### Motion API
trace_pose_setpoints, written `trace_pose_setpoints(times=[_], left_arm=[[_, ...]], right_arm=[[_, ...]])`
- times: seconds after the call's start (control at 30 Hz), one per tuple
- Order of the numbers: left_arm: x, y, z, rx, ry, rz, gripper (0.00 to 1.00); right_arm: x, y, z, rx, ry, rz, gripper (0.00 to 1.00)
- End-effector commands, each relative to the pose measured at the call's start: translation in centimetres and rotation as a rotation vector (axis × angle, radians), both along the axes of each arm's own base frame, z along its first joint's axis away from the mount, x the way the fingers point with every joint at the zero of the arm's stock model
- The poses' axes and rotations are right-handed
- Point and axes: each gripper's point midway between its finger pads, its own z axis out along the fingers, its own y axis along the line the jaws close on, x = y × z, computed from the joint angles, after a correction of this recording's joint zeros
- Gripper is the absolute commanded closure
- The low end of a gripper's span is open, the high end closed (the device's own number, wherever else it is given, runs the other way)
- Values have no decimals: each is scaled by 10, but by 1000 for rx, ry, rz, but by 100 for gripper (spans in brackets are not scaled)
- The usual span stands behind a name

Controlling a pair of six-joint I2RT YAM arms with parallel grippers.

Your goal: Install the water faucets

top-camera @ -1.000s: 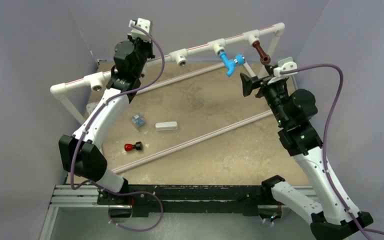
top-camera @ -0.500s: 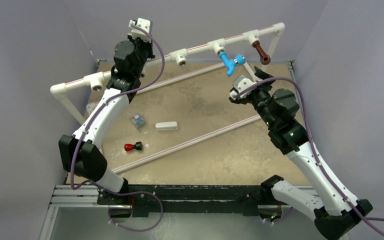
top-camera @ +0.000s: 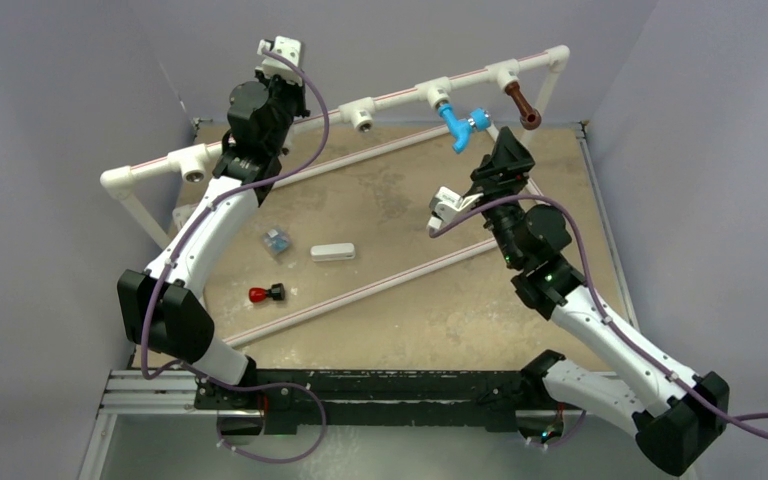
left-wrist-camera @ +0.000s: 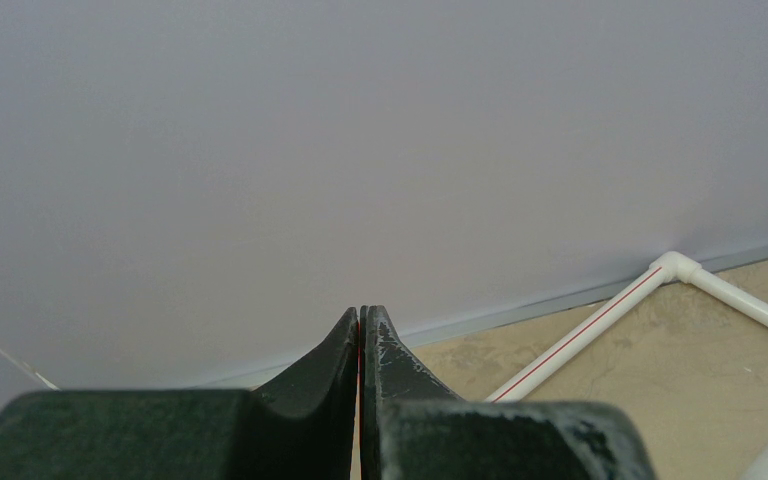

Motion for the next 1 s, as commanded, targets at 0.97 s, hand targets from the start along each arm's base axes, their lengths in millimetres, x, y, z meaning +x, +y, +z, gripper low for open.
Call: trace_pose_setpoints(times=[0.97], left_arm=[[-2,-18,-69,80,190,-63,100]], right_arm=[[43,42,33,-126,-218,-76,30]])
